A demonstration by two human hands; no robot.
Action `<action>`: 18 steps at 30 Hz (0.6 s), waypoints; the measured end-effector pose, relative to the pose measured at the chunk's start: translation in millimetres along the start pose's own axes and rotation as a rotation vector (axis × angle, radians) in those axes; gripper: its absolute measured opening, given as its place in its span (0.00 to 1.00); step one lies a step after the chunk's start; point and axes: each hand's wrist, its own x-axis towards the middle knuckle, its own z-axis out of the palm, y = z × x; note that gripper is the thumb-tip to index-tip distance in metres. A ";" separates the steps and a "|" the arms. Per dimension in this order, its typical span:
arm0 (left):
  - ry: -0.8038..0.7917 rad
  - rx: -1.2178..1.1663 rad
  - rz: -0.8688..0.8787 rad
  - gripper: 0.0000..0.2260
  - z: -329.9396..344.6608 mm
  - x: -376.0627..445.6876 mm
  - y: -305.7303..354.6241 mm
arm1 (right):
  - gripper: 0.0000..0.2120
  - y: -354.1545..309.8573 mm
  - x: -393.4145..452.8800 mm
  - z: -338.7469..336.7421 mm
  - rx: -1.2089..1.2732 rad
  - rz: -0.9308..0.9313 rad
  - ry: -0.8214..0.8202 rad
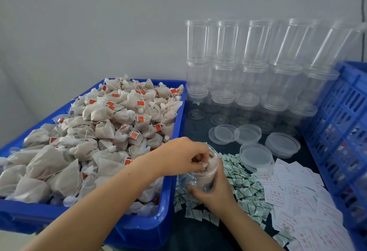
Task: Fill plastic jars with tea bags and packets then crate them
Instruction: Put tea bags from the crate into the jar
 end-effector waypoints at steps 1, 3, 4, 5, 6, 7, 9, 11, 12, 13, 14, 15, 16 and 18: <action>-0.031 0.010 -0.003 0.02 -0.4 0.7 0.1 | 0.39 0.3 0.1 0.1 -0.001 0.000 -0.002; -0.082 0.046 -0.008 0.03 -1.5 2.7 1.2 | 0.41 0.4 0.3 0.1 -0.002 0.009 0.003; -0.093 0.063 -0.006 0.03 -2.0 3.8 2.0 | 0.41 0.7 0.2 0.0 -0.004 0.013 0.005; -0.096 0.072 -0.003 0.03 -2.5 4.7 2.9 | 0.41 1.1 0.2 -0.1 -0.005 0.016 0.007; -0.093 0.075 0.003 0.04 -3.0 5.2 3.9 | 0.41 1.5 -0.1 -0.1 -0.004 0.019 0.008; -0.090 0.076 0.007 0.04 -3.1 5.4 4.6 | 0.42 2.2 -0.3 -0.1 -0.005 0.022 0.008; -0.091 0.082 0.012 0.05 -3.1 4.9 4.8 | 0.43 2.9 -0.8 0.2 -0.010 0.032 0.005; -0.089 0.086 0.014 0.06 -2.3 4.2 4.3 | 0.44 2.9 -1.1 0.1 -0.019 0.034 0.005; -0.086 0.084 0.016 0.06 -1.8 4.0 4.1 | 0.45 3.1 -1.2 -0.1 -0.023 0.032 0.005; -0.082 0.082 0.018 0.06 -1.5 4.0 3.9 | 0.45 3.4 -1.2 -0.3 -0.025 0.033 0.005; -0.077 0.080 0.021 0.06 -1.0 4.0 3.9 | 0.46 3.5 -1.4 -0.6 -0.028 0.035 0.005; -0.069 0.076 0.022 0.06 -0.4 4.0 3.6 | 0.46 3.4 -1.4 -0.7 -0.029 0.037 0.007; -0.058 0.070 0.023 0.05 0.0 3.8 3.3 | 0.47 3.2 -1.5 -0.6 -0.029 0.039 0.009; -0.035 0.061 0.024 0.05 0.8 2.9 2.6 | 0.47 3.0 -1.3 -0.4 -0.032 0.044 0.011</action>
